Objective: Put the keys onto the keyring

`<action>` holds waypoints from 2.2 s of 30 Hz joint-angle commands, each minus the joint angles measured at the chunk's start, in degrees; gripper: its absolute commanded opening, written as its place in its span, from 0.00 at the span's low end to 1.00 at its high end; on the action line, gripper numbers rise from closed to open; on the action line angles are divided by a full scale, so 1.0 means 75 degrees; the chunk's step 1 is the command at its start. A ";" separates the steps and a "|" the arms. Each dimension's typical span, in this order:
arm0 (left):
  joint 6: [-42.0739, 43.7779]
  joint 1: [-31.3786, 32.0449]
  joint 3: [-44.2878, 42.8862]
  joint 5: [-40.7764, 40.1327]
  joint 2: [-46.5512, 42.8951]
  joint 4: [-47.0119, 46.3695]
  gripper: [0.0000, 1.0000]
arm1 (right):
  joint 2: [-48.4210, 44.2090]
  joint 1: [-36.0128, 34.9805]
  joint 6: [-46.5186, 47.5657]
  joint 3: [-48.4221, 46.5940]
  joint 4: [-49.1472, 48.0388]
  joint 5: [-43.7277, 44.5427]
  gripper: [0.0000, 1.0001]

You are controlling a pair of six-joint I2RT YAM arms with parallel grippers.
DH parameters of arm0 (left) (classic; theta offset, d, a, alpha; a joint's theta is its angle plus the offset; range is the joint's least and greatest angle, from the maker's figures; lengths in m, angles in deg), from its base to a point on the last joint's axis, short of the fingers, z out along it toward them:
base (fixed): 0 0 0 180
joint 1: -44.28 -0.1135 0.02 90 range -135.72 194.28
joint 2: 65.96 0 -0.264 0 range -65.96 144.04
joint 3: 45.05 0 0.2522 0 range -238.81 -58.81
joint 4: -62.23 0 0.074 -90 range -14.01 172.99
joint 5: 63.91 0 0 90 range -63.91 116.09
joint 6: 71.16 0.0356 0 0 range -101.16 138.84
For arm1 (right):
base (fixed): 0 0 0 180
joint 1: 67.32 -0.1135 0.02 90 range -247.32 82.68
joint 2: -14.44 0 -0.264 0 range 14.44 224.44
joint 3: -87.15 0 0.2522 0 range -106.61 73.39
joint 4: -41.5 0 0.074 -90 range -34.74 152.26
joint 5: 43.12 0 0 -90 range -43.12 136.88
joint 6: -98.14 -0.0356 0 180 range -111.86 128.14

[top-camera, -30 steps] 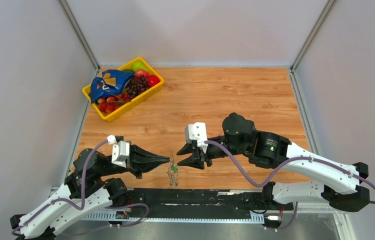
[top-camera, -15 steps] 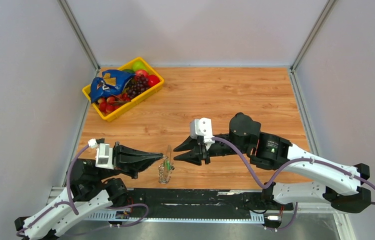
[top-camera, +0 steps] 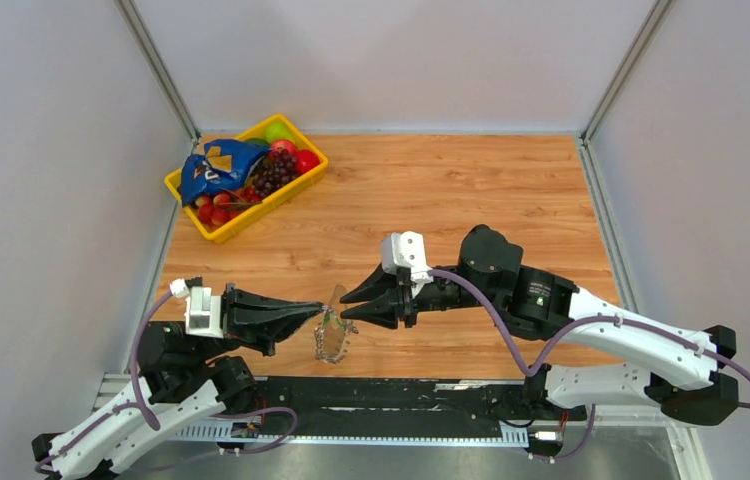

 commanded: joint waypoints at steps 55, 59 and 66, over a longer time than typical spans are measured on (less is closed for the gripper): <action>0.1465 0.0015 -0.2550 0.0986 0.0682 0.4225 0.42 | 0.0959 -0.0042 0.0179 -0.1355 0.1865 -0.0545 0.00; 0.1668 0.0017 -0.2825 0.1312 0.1114 0.4774 0.45 | 0.1073 -0.0044 0.0206 -0.1608 0.2194 -0.0831 0.00; 0.1983 0.0019 -0.3036 0.1532 0.1660 0.5235 0.47 | 0.1324 -0.0046 0.0277 -0.1963 0.2638 -0.0963 0.00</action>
